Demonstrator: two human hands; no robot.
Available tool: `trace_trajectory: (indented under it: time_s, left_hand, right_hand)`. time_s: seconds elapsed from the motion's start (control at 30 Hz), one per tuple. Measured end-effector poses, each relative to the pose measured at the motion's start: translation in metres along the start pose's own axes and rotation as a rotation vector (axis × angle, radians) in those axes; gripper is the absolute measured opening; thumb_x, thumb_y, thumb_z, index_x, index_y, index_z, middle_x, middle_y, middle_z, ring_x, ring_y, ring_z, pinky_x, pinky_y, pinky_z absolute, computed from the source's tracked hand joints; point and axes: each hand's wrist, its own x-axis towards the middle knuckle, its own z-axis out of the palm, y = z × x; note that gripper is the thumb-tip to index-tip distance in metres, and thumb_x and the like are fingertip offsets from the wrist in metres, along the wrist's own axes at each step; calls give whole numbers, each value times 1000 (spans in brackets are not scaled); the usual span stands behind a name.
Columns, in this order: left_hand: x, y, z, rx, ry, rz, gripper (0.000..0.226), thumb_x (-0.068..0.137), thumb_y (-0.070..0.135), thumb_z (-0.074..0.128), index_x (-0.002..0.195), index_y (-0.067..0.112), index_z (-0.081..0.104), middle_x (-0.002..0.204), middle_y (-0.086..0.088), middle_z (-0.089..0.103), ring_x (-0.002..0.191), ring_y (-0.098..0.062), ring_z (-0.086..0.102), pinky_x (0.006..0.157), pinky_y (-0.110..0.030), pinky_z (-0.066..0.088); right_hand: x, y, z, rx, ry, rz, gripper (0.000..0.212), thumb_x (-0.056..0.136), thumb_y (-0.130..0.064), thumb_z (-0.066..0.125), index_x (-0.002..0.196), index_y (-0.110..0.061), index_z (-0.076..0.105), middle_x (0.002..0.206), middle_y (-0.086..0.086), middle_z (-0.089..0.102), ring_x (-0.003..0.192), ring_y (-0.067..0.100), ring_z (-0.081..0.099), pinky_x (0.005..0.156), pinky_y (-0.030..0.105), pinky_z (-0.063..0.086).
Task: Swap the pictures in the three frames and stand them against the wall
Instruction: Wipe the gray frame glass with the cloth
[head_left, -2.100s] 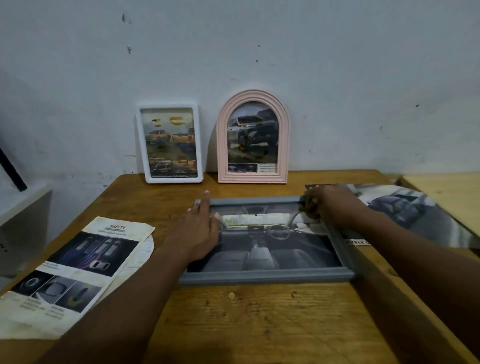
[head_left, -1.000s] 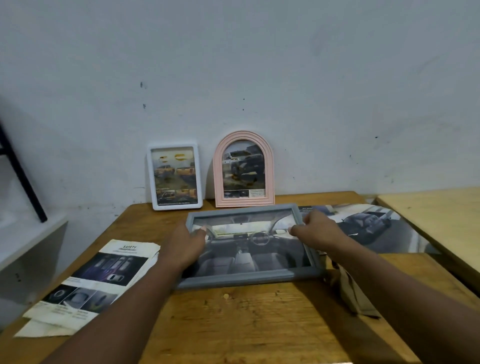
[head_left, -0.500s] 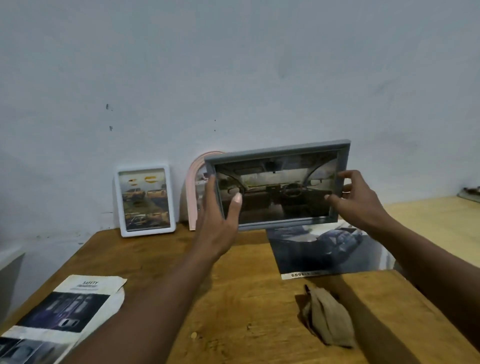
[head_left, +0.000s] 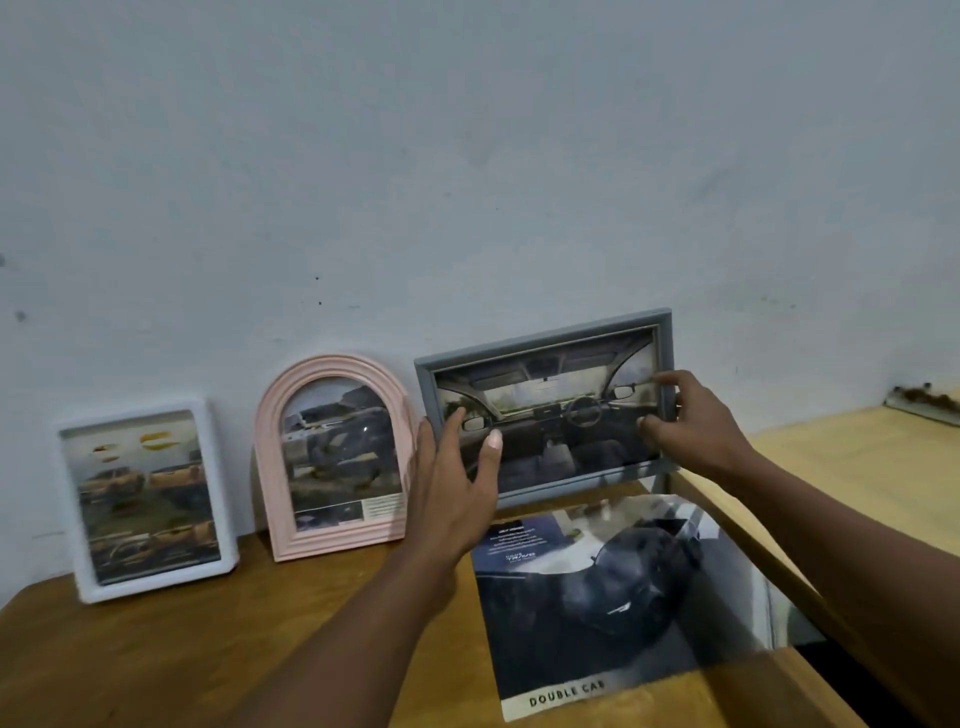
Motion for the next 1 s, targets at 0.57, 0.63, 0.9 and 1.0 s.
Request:
trace_trajectory:
  time_s: [0.57, 0.63, 0.9, 1.0]
  left_hand:
    - [26, -16, 24, 182, -116, -38, 71, 102, 61, 33, 162, 37, 5, 163, 0, -34, 156, -31, 4, 120, -51, 27]
    - [25, -12, 23, 191, -139, -51, 71, 102, 60, 32, 162, 36, 2, 162, -1, -38, 156, -32, 5, 120, -51, 28]
    - [14, 2, 4, 233, -117, 0, 73, 103, 58, 32, 163, 30, 0, 166, -2, -28, 155, -26, -15, 123, -48, 11]
    - [6, 9, -17, 237, -113, 0, 72, 104, 57, 32, 162, 31, 0, 169, -4, -17, 156, -26, -11, 124, -49, 7]
  right_hand:
    - [33, 27, 54, 17, -54, 79, 58, 85, -19, 73, 137, -17, 47, 135, 14, 50, 108, 27, 54, 95, 42, 51]
    - [32, 26, 55, 14, -67, 80, 59, 86, -17, 73, 139, -15, 46, 136, 15, 50, 108, 25, 52, 93, 38, 48]
    - [13, -9, 43, -16, -89, 60, 59, 87, -16, 71, 140, -14, 45, 136, 14, 52, 107, 25, 55, 91, 36, 49]
    - [-3, -37, 40, 4, -137, 0, 48, 90, -14, 68, 134, -14, 49, 125, 12, 58, 99, 22, 56, 82, 32, 47]
